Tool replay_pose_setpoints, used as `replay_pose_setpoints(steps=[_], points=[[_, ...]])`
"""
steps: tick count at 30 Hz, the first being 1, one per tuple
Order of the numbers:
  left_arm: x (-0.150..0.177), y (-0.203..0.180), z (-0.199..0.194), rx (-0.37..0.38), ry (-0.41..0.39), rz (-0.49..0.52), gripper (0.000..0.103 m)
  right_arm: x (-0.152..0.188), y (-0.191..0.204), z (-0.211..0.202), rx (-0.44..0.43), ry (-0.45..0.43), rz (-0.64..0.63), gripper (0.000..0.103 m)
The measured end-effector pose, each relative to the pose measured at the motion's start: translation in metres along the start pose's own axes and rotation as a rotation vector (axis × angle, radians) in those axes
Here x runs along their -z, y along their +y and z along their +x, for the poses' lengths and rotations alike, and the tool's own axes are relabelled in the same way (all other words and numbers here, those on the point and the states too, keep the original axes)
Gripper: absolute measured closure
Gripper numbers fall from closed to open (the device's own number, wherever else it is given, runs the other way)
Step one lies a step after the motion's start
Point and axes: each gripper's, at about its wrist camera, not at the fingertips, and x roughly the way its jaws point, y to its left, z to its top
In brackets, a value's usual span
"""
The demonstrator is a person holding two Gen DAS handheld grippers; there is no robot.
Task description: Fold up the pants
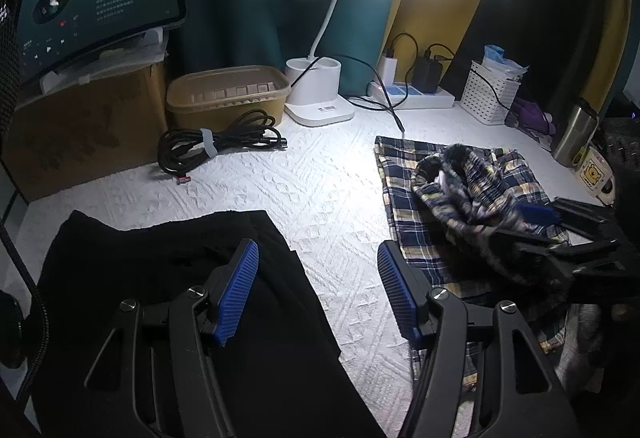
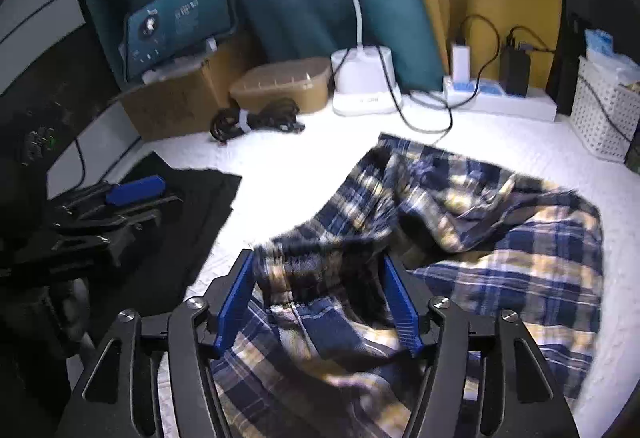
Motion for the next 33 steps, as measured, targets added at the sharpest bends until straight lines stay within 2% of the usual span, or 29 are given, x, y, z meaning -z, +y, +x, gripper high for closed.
replay_pose_setpoints(steps=[6,9,17,22,24,26,29,33], points=[[-0.007,-0.021,-0.004,0.006,-0.017,0.025,0.041,-0.002,-0.019,-0.032,0.033,-0.069,0.025,0.035],[-0.01,-0.039,-0.001,0.032,-0.018,0.048,0.041,0.005,-0.041,-0.045,0.077,-0.085,0.067,0.035],[-0.013,-0.099,0.018,0.106,-0.008,0.172,0.041,0.035,-0.102,-0.072,0.184,-0.092,0.192,0.035],[-0.012,-0.121,0.04,0.137,0.019,0.224,0.041,0.058,-0.129,-0.08,0.241,-0.078,0.249,0.035],[-0.011,-0.126,0.052,0.13,0.041,0.246,0.049,0.066,-0.135,-0.078,0.244,-0.065,0.26,0.035],[-0.009,-0.128,0.062,0.114,0.07,0.26,0.072,0.072,-0.137,-0.076,0.237,-0.051,0.262,0.035],[-0.01,-0.123,0.07,0.106,0.079,0.255,0.091,0.079,-0.136,-0.074,0.236,-0.033,0.237,0.035],[-0.018,-0.114,0.072,0.088,0.061,0.25,0.095,0.083,-0.136,-0.074,0.234,-0.017,0.225,0.035]])
